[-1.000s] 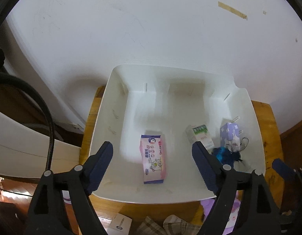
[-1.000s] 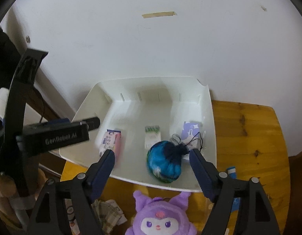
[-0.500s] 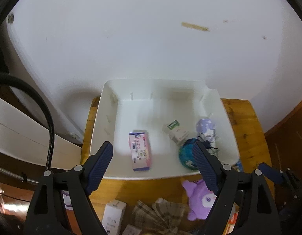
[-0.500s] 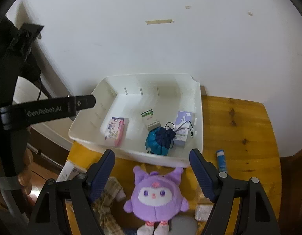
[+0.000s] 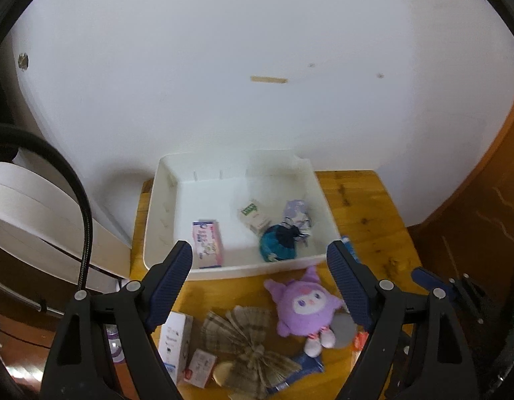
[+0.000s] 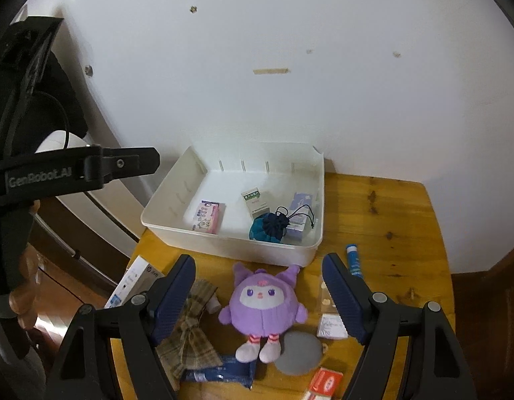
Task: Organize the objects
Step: 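Withdraw both grippers from the tray and move over the table items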
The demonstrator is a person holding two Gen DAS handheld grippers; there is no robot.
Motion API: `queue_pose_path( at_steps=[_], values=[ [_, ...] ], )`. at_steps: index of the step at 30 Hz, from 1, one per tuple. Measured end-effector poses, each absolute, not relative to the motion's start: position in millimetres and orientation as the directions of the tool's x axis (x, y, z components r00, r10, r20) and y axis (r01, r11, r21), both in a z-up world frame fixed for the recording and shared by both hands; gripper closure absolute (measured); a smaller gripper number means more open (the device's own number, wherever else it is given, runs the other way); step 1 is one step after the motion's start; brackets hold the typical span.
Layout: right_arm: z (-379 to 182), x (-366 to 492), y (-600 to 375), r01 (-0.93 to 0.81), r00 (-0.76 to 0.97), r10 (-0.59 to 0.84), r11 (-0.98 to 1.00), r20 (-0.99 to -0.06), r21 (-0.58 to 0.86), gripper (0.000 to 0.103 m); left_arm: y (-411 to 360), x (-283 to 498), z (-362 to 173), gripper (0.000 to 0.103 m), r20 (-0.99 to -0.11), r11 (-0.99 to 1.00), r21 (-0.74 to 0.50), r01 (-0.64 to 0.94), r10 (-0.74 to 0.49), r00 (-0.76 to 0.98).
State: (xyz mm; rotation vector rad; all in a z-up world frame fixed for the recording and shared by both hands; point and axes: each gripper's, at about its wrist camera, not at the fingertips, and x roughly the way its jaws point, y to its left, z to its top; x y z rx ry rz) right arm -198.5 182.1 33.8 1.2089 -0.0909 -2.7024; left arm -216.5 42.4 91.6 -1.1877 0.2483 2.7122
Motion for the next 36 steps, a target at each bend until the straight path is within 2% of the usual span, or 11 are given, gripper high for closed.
queue_pose_path(
  at_steps=[8, 12, 20, 36],
  values=[
    [56, -155, 199, 0.1, -0.7, -0.16, -0.987, -0.696, 0.125, 0.024, 51, -171, 113, 0.017, -0.714, -0.956, 0.079, -0.283, 0.144, -0.685],
    [64, -136, 209, 0.082, -0.718, -0.154, -0.987, -0.678, 0.138, 0.024, 55, -150, 118, 0.012, -0.707, -0.946, 0.086, -0.311, 0.162, -0.689],
    [73, -98, 225, 0.064, -0.743, -0.146, -0.987, -0.653, 0.148, 0.024, 55, -111, 120, 0.011, -0.697, -0.92, 0.054, -0.388, 0.243, -0.674],
    [89, -47, 241, 0.032, -0.804, -0.134, -0.983, -0.58, 0.182, 0.024, 46, -62, 116, 0.011, -0.651, -0.903, 0.053, -0.426, 0.292, -0.701]
  ],
)
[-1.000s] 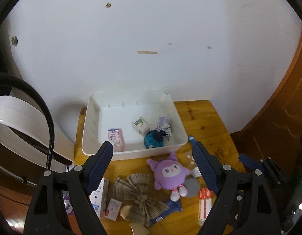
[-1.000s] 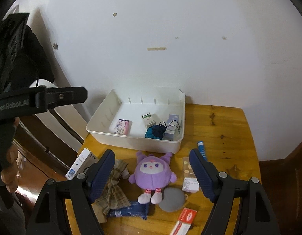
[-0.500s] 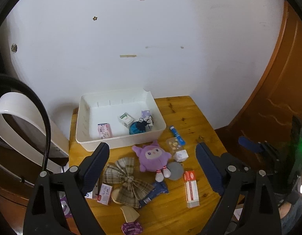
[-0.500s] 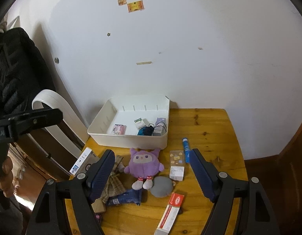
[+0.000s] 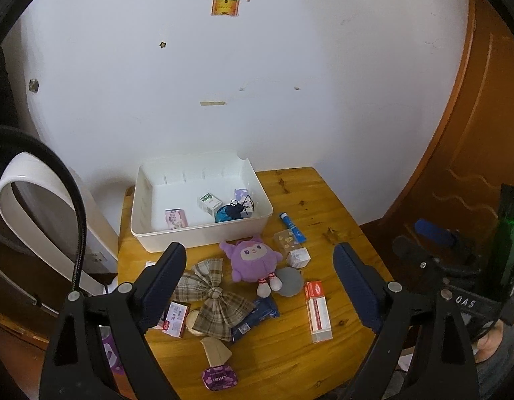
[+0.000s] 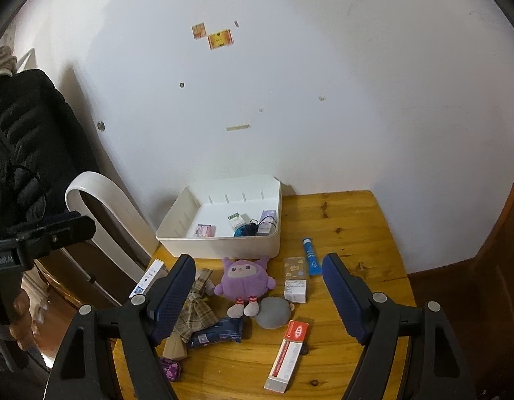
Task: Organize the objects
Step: 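Withdraw both grippers from the tray and move over the table items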
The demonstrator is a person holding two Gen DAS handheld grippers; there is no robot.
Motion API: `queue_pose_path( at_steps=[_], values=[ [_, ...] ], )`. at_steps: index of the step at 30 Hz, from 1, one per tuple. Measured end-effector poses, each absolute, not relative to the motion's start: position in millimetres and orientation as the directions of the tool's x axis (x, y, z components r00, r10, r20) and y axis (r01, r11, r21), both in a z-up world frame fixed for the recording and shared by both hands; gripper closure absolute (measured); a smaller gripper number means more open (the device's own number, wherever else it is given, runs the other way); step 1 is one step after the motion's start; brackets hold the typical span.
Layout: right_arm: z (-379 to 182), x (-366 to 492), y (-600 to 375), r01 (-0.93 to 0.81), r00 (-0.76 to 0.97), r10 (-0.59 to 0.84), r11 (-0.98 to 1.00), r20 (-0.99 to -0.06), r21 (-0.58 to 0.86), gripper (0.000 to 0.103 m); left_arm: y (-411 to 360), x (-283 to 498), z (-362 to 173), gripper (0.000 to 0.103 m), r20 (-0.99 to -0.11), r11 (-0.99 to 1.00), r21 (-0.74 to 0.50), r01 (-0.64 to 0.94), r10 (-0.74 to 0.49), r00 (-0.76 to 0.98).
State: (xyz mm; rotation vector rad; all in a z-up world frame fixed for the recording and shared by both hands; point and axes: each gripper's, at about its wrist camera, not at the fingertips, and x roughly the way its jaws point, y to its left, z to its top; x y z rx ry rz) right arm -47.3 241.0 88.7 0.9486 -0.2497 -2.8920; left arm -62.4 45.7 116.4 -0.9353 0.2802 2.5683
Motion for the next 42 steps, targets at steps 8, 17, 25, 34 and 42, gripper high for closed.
queue_pose_path(
  at_steps=[8, 17, 25, 34, 42],
  values=[
    [85, -25, 234, 0.04, -0.824, -0.129, -0.985, -0.551, 0.171, 0.021, 42, -39, 93, 0.011, -0.646, -0.901, 0.06, -0.429, 0.292, -0.705],
    [65, -13, 219, 0.06, -0.809, -0.112, -0.992, -0.577, 0.109, 0.021, 37, -24, 61, 0.011, -0.669, -0.904, 0.018, -0.428, 0.307, -0.677],
    [23, -14, 224, 0.032, -0.746, -0.105, -0.992, -0.657, 0.122, 0.021, 25, -23, 25, 0.011, -0.704, -0.931, 0.015, -0.363, 0.248, -0.666],
    [-24, -24, 235, -0.025, -0.664, -0.093, -0.989, -0.742, 0.147, 0.021, 10, -37, -32, 0.011, -0.786, -0.957, 0.033, -0.29, 0.154, -0.599],
    [-82, -43, 230, -0.051, -0.567, -0.103, -0.986, -0.818, 0.159, 0.021, -10, -49, -93, 0.011, -0.873, -0.977, 0.005, -0.215, 0.1, -0.477]
  ],
)
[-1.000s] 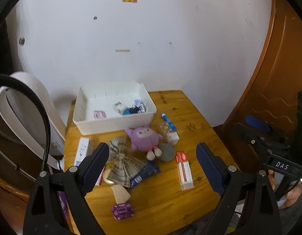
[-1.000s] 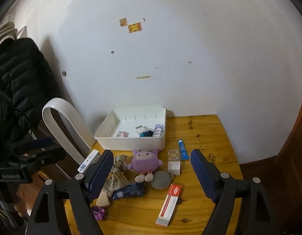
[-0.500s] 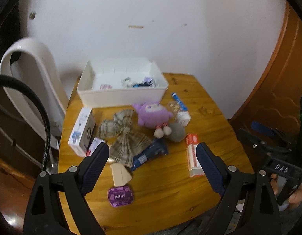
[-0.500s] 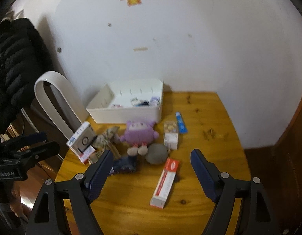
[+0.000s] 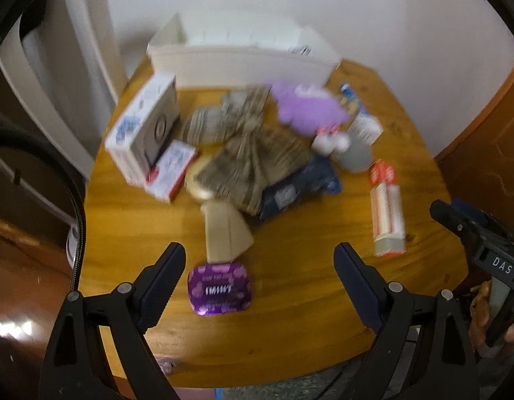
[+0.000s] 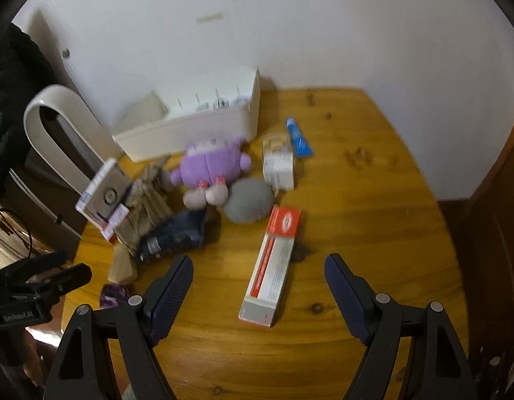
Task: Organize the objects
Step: 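Withdraw both grippers from the tray and move over the table items, then grasp the purple IMINT tin with the left gripper while the right gripper grasps the ointment box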
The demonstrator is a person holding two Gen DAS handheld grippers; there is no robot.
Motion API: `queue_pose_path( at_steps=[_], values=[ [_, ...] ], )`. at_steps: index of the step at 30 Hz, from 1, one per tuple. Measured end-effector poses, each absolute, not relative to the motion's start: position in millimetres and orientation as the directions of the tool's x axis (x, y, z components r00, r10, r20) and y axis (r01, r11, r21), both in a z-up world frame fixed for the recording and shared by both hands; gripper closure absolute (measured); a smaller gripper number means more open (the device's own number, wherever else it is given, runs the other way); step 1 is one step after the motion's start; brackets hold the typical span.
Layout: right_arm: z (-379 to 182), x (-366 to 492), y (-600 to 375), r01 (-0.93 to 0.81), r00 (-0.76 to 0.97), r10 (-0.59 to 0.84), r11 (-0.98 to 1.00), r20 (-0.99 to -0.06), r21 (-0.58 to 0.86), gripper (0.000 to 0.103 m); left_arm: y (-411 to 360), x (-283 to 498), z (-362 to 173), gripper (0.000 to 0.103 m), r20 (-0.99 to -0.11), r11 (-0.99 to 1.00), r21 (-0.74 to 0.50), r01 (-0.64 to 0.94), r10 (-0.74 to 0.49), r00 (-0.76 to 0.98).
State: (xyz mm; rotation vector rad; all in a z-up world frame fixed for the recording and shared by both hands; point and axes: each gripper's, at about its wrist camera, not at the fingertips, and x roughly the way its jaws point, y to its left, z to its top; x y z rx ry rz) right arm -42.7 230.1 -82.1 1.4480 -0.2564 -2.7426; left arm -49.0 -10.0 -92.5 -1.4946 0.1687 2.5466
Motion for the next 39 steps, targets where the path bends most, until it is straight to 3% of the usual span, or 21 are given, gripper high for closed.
queue_pose_path(
  at_steps=[10, 23, 26, 33, 35, 39],
  values=[
    [-130, -63, 222, -0.059, -0.47, -0.125, -0.983, -0.874, 0.172, 0.021, -23, -52, -142, 0.011, -0.919, -0.987, 0.047, -0.156, 0.018, -0.394],
    [-156, -78, 225, -0.101, -0.421, -0.118, -0.979, -0.9, 0.175, 0.021, -31, -49, -162, 0.012, -0.915, -0.988, 0.111, -0.106, -0.06, -0.399],
    [-159, -78, 226, -0.102, -0.416, -0.116, -0.98, -0.902, 0.173, 0.021, -29, -49, -165, 0.023, -0.915, -0.987, 0.121, -0.108, -0.069, -0.397],
    [-164, -77, 225, -0.1, -0.403, -0.107, -0.982, -0.909, 0.16, 0.022, -24, -43, -167, 0.029, -0.911, -0.98, 0.15, -0.132, -0.085, -0.404],
    [-165, -77, 224, -0.094, -0.4, -0.104, -0.984, -0.91, 0.154, 0.025, -19, -45, -164, 0.037, -0.909, -0.98, 0.15, -0.135, -0.083, -0.408],
    [-164, -75, 220, -0.078, -0.404, -0.088, -0.988, -0.911, 0.13, 0.031, -20, -47, -161, 0.037, -0.91, -0.98, 0.15, -0.128, -0.087, -0.404]
  ],
)
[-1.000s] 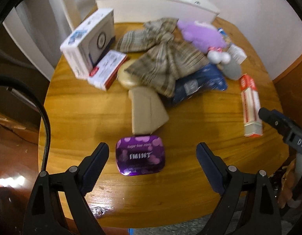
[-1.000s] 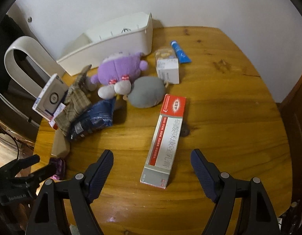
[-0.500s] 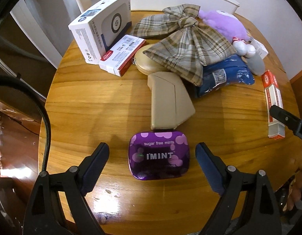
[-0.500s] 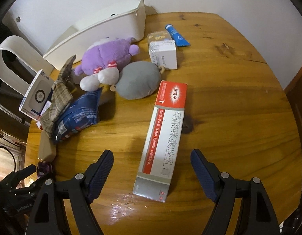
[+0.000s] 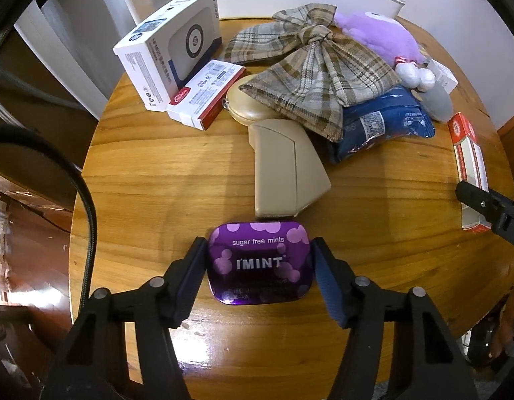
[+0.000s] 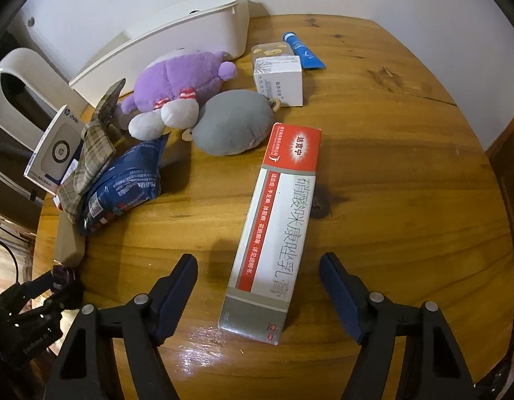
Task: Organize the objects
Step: 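Grasp the purple IMINT tin with the left gripper while the right gripper grasps the ointment box, then carry the mint tin and ointment box up over the white tray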
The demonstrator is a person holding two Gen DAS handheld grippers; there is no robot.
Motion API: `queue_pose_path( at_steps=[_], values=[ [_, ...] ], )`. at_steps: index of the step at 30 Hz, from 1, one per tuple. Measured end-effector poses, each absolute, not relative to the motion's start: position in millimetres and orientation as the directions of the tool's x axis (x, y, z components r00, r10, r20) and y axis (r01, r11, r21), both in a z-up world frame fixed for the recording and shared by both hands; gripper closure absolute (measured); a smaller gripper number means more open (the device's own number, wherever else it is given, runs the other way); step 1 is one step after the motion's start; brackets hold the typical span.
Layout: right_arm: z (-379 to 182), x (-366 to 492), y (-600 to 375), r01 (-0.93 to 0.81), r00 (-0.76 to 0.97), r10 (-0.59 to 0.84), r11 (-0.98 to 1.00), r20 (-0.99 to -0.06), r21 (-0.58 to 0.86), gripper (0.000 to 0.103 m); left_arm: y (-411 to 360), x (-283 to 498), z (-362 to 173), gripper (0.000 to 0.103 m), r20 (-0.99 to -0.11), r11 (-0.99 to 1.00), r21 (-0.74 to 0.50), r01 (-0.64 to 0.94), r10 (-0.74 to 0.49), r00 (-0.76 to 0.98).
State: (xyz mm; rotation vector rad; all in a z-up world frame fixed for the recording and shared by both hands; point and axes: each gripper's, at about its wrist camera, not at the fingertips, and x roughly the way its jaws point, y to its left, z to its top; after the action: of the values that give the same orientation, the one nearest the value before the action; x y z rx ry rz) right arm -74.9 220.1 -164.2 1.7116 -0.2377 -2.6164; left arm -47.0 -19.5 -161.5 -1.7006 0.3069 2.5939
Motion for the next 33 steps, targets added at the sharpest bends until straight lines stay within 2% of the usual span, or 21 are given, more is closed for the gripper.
queue_pose_path(
  at_steps=[1, 5, 11, 21, 33],
  values=[
    [-164, -74, 219, -0.072, -0.407, -0.08, -0.99, -0.91, 0.119, 0.033, -19, -47, -161, 0.037, -0.911, -0.98, 0.152, -0.128, -0.088, -0.404],
    [-162, -71, 216, -0.051, -0.415, -0.059, -0.995, -0.908, 0.088, 0.06, -19, -44, -158, 0.037, -0.91, -0.978, 0.155, -0.141, -0.086, -0.405],
    [-158, -67, 213, -0.048, -0.425, -0.065, -0.994, -0.903, 0.094, 0.068, -15, -41, -159, 0.037, -0.915, -0.972, 0.161, -0.169, -0.083, -0.395],
    [-127, -50, 208, -0.009, -0.506, -0.08, -0.995, -0.859, 0.098, 0.068, -7, -28, -139, 0.037, -0.894, -0.965, 0.159, -0.21, -0.051, -0.445],
    [-98, -37, 200, 0.028, -0.559, -0.119, -0.992, -0.821, 0.125, 0.068, 6, -18, -87, 0.037, -0.84, -0.944, 0.132, -0.302, 0.055, -0.54]
  ],
)
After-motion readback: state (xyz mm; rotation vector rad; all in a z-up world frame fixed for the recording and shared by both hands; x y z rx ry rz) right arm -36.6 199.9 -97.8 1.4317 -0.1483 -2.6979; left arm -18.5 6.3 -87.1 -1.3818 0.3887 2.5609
